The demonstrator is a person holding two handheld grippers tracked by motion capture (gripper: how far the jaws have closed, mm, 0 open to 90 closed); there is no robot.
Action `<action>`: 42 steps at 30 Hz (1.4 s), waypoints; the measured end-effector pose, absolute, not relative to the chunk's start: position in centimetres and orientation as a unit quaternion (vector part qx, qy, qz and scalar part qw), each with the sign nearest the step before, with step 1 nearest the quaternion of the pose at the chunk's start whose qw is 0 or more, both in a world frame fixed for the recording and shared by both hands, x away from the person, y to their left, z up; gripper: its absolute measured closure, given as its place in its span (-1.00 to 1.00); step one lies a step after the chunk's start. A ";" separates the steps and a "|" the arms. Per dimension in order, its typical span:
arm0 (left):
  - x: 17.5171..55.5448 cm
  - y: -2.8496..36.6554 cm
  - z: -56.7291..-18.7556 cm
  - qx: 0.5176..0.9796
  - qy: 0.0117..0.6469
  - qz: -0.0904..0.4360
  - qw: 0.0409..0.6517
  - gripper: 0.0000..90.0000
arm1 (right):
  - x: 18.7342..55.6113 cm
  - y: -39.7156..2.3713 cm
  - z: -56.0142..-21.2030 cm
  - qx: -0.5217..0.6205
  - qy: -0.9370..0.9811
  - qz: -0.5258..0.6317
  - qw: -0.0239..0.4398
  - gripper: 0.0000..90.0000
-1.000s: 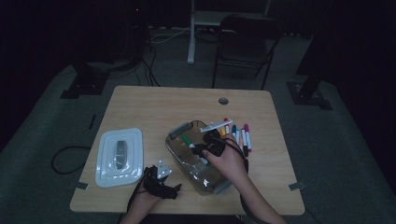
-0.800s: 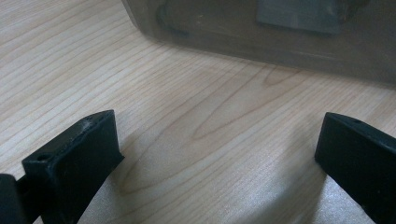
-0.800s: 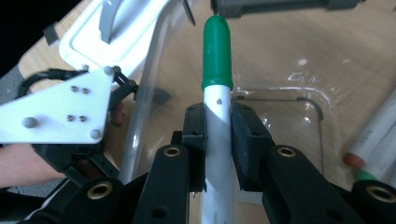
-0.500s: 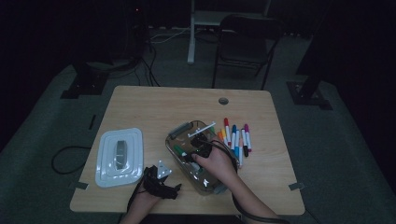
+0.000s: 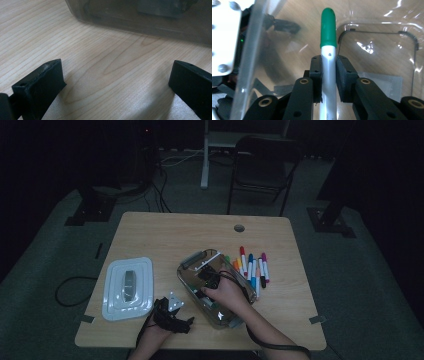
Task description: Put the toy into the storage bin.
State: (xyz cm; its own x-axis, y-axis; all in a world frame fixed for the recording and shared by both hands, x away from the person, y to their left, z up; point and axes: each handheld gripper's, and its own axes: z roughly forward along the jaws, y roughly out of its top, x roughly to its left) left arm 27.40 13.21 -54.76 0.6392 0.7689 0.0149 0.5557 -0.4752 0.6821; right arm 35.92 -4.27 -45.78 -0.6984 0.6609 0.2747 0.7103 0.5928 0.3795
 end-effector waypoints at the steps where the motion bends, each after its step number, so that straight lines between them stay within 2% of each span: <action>1: 27.4 13.2 -54.8 0.843 0.393 0.162 0.329 -0.99 | 35.9 -4.1 -45.9 -0.383 -0.893 -0.229 0.052 0.70; 19: 27.4 13.2 -54.8 0.844 0.392 0.162 0.329 -0.99 | 36.3 -3.8 -47.6 -0.383 -0.898 -0.203 0.079 0.65; 26: 27.4 13.2 -54.8 0.844 0.392 0.161 0.329 -0.99 | 36.1 -4.8 -46.1 -0.378 -0.893 -0.236 0.055 0.54; 35: 27.4 13.2 -54.7 0.844 0.392 0.161 0.328 -0.99 | 35.7 -8.1 -42.6 -0.373 -0.875 -0.309 0.008 0.22; 42: 27.4 13.2 -54.8 0.844 0.392 0.162 0.329 -0.99 | 35.1 -11.0 -40.9 -0.365 -0.862 -0.350 -0.026 0.07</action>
